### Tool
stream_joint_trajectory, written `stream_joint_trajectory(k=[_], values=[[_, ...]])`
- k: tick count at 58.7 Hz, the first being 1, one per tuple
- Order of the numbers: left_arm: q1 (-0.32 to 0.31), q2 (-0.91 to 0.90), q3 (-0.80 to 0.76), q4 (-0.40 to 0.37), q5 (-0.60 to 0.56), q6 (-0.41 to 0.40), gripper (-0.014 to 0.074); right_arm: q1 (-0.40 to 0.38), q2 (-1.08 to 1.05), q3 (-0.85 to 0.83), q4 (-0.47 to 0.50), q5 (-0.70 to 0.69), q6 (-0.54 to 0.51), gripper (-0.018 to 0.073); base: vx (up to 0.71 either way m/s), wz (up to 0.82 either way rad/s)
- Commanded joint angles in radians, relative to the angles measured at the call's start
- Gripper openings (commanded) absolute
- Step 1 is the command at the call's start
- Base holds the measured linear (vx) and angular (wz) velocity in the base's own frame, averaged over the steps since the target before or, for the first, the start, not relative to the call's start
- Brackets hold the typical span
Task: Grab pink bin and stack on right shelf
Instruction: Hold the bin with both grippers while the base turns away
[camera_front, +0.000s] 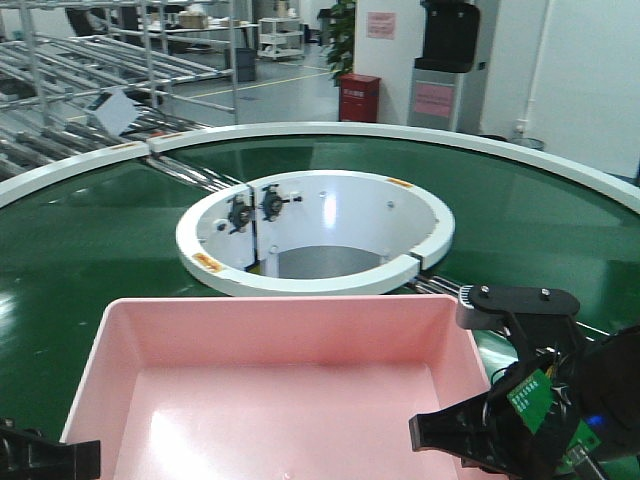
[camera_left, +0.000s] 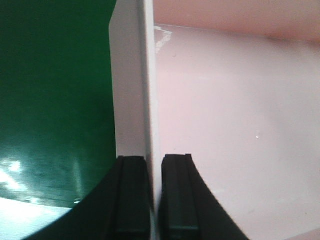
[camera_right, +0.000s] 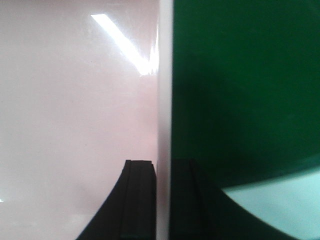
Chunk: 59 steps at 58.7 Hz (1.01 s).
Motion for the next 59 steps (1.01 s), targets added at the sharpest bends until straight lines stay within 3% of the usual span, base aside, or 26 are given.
stream_joint_trajectory(k=[1,31,59], values=[[0.001,-0.018,-0.031,0.031,-0.075,0.004,0.0115,-0.008,-0.03,-0.029,-0.092,-0.012,-0.006,0.0011,-0.08,-0.31],[0.001,-0.018,-0.031,0.031,-0.075,0.004,0.0115,-0.008,-0.03,-0.029,-0.092,-0.01,-0.006,0.0011,-0.14,-0.54],[0.001,-0.018,-0.031,0.031,-0.075,0.004,0.0115,-0.008,-0.03,-0.029,-0.092,-0.004,-0.006,0.0011,-0.14,-0.76]])
